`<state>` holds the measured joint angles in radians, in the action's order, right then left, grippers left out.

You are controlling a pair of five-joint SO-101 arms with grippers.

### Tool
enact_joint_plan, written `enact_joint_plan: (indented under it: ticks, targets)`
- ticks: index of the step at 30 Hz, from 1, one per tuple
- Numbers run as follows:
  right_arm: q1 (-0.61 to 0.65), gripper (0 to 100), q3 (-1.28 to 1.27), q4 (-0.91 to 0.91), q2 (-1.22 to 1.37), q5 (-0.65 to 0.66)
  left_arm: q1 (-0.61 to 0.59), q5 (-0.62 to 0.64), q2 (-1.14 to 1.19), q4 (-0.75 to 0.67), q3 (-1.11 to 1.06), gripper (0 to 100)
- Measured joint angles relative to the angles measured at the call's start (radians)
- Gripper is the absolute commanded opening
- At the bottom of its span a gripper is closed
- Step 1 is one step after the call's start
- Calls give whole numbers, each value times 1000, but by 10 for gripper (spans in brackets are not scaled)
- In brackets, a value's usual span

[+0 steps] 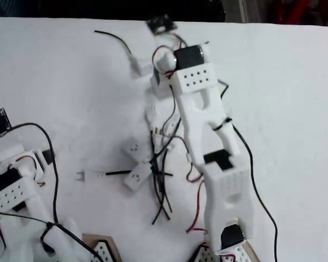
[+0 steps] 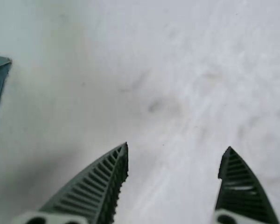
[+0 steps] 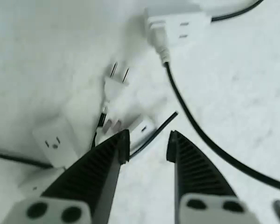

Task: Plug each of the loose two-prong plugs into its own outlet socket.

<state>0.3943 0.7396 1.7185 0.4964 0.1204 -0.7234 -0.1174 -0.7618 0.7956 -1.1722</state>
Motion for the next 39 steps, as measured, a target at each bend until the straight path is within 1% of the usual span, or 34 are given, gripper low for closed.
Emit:
enact_joint_plan:
  ticks: [4,7,11,18,21,27,30,32,39]
  targets:
    - [48,142,-262,-17,-107,0,0,0,0,0,0,309]
    - [92,142,-388,-71,-127,0,0,0,0,0,0,309]
    - [132,142,-511,-195,-130,0,0,0,0,0,0,309]
    - [150,143,-661,-367,-130,0,0,0,0,0,0,309]
    - [149,144,-677,-402,-121,-2,0,0,0,0,0,309]
    - [160,135,-635,-413,-55,-77,0,0,0,0,0,309]
    - [163,77,-617,-420,-23,-86,0,0,0,0,0,309]
    - [160,60,-615,-420,-9,-86,0,0,0,0,0,309]
    - [155,122,-617,-407,2,-87,0,0,0,0,0,309]
